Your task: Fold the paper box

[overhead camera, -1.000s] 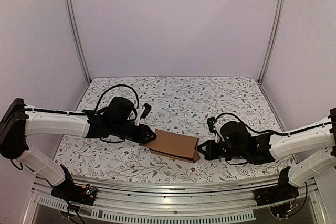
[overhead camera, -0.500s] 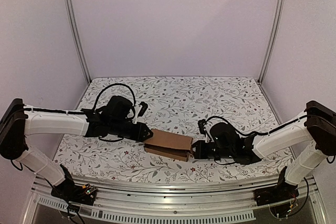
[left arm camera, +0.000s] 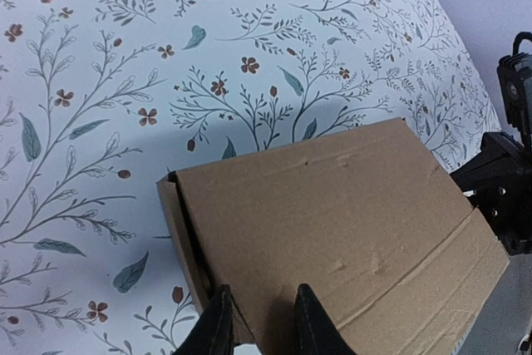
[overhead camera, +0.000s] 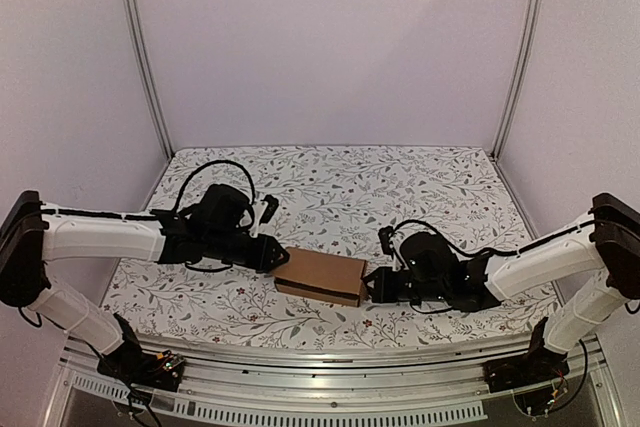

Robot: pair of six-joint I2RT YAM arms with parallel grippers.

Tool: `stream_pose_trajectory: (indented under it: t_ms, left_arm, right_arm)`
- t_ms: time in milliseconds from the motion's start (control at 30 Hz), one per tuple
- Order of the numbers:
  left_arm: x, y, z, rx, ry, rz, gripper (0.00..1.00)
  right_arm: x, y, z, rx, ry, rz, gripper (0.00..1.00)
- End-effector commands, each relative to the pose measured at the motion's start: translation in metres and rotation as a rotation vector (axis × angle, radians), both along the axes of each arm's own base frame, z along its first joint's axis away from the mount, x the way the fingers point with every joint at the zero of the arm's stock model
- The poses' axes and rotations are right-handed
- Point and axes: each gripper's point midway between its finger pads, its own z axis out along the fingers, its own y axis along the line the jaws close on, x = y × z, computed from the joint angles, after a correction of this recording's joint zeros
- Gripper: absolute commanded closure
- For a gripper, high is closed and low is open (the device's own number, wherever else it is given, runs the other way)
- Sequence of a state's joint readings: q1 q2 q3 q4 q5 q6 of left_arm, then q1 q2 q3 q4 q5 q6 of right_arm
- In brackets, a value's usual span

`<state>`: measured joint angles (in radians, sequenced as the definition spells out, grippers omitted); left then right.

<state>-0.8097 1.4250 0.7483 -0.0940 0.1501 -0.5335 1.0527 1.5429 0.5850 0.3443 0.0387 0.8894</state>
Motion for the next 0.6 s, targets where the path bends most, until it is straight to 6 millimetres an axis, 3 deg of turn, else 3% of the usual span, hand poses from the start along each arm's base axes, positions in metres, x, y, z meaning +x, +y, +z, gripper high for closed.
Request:
stream_pose_trajectory:
  t_ms: [0, 267, 433, 567]
  left_arm:
    - [-0.017, 0.014, -0.024, 0.064, 0.066, -0.008, 0.76]
    - [-0.016, 0.014, -0.025, 0.061, 0.066, 0.000, 0.76]
    - [-0.016, 0.015, -0.025, 0.065, 0.065, 0.003, 0.77]
    - [-0.015, 0.014, -0.025, 0.067, 0.064, 0.003, 0.77]
  right_arm:
    - [0.007, -0.026, 0.013, -0.139, -0.071, -0.036, 1.00]
    - [0.010, -0.045, 0.047, -0.227, -0.157, -0.032, 1.00]
    - [0.015, -0.027, 0.077, -0.198, -0.222, 0.009, 1.00]
    - [0.016, 0.001, 0.089, -0.193, -0.252, 0.058, 1.00]
